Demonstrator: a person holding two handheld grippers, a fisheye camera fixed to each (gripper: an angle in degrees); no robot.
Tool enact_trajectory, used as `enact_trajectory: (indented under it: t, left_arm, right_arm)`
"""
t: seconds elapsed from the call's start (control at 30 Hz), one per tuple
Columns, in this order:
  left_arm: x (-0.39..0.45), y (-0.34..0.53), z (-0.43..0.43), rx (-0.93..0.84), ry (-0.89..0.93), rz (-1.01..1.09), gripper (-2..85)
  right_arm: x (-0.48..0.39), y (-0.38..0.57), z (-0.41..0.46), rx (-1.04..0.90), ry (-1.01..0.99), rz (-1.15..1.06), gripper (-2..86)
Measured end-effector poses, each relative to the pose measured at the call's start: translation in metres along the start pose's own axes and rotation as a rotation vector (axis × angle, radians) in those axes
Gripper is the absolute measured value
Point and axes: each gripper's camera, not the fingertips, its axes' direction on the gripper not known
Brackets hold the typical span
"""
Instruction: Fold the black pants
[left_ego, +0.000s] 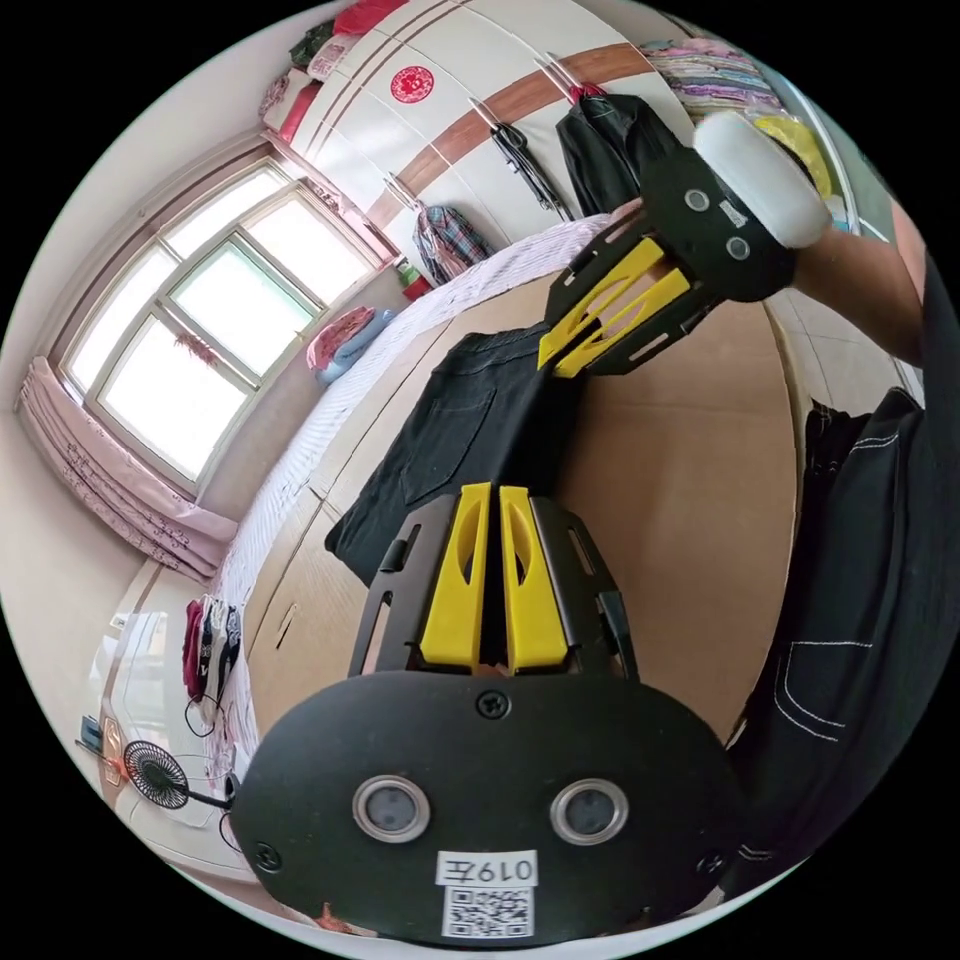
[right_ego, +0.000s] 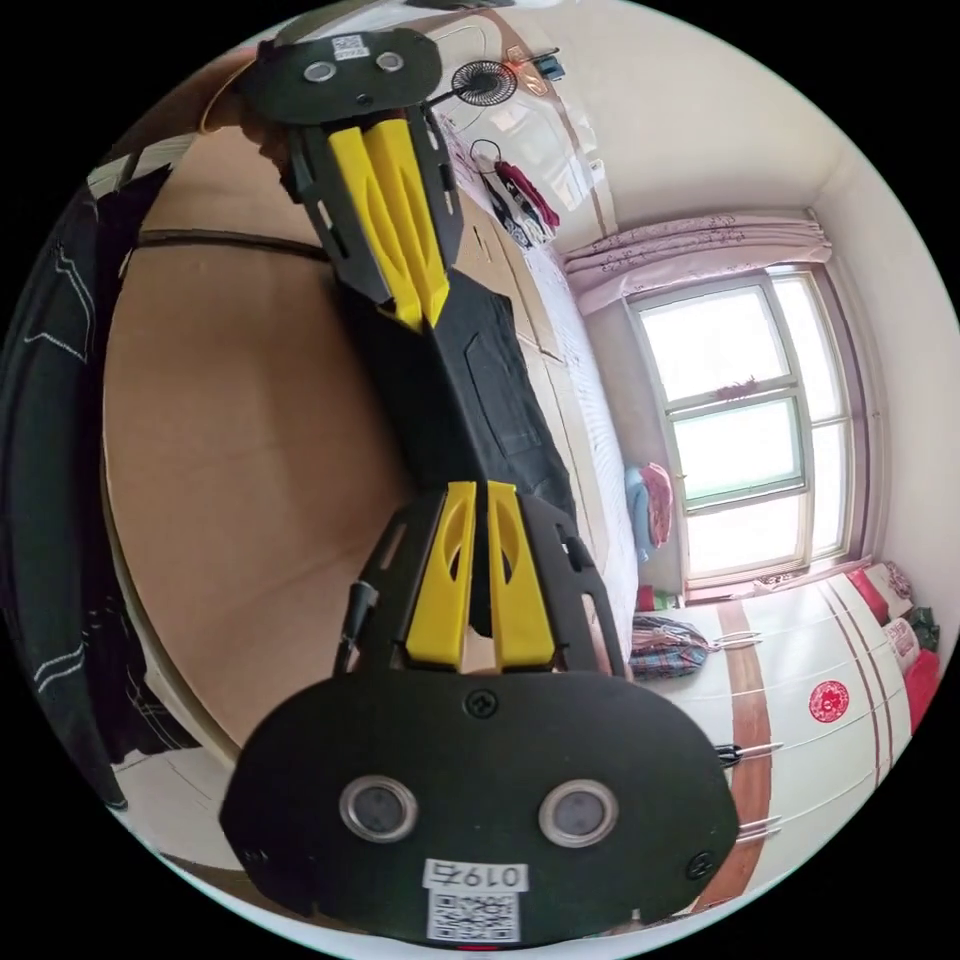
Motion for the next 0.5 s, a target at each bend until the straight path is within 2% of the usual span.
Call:
enact_trajectory:
  t: [0.07,0.27,0.37,0.5]
  left_arm:
    - [0.003,-0.002,0.005,-0.023,0.015,0.010,0.8]
    - [-0.006,-0.008,0.006,-0.004,0.035,-0.036,0.8]
    - [-0.005,-0.012,0.007,-0.002,0.026,-0.023,0.8]
    - [-0.008,-0.019,0.009,-0.009,0.038,-0.025,1.0]
  right_arm:
    - [0.000,-0.001,0.003,-0.004,-0.047,-0.003,0.5]
    - [-0.013,0.003,0.010,-0.060,0.169,-0.019,4.1]
    - [-0.012,0.014,0.026,-0.149,0.215,-0.038,5.0]
    - [-0.008,0.018,0.028,-0.153,0.217,-0.046,3.6]
